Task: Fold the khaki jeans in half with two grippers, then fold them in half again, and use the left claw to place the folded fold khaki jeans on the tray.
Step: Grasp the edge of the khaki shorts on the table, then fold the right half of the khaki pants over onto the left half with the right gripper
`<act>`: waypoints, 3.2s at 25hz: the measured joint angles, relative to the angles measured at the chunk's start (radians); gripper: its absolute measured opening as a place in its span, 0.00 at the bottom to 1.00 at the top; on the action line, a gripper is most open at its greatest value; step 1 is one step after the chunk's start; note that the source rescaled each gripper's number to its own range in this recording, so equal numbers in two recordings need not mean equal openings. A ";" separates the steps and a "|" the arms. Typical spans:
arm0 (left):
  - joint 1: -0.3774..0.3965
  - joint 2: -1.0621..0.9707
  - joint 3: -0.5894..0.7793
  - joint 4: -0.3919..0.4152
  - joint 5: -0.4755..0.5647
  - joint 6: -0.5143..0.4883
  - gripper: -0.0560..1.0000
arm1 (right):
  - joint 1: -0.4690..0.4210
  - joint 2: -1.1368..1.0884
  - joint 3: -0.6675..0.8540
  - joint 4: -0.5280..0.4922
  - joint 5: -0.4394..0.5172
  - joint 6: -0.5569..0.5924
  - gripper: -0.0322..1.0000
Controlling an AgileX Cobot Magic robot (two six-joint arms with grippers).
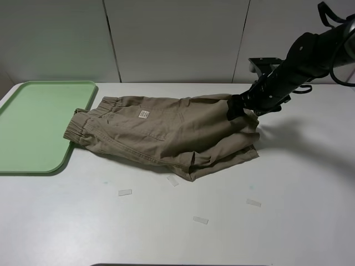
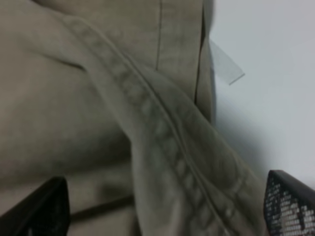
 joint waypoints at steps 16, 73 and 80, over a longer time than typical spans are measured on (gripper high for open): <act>0.000 0.000 0.000 0.000 0.000 0.000 0.74 | -0.060 0.104 -0.015 0.156 0.048 -0.254 0.87; 0.000 0.000 0.000 0.000 0.002 0.000 0.74 | -0.130 -0.201 -0.132 -0.694 0.384 0.051 0.09; 0.000 0.000 0.000 0.000 0.002 0.000 0.74 | -0.099 -0.201 -0.132 -0.752 0.420 0.055 0.09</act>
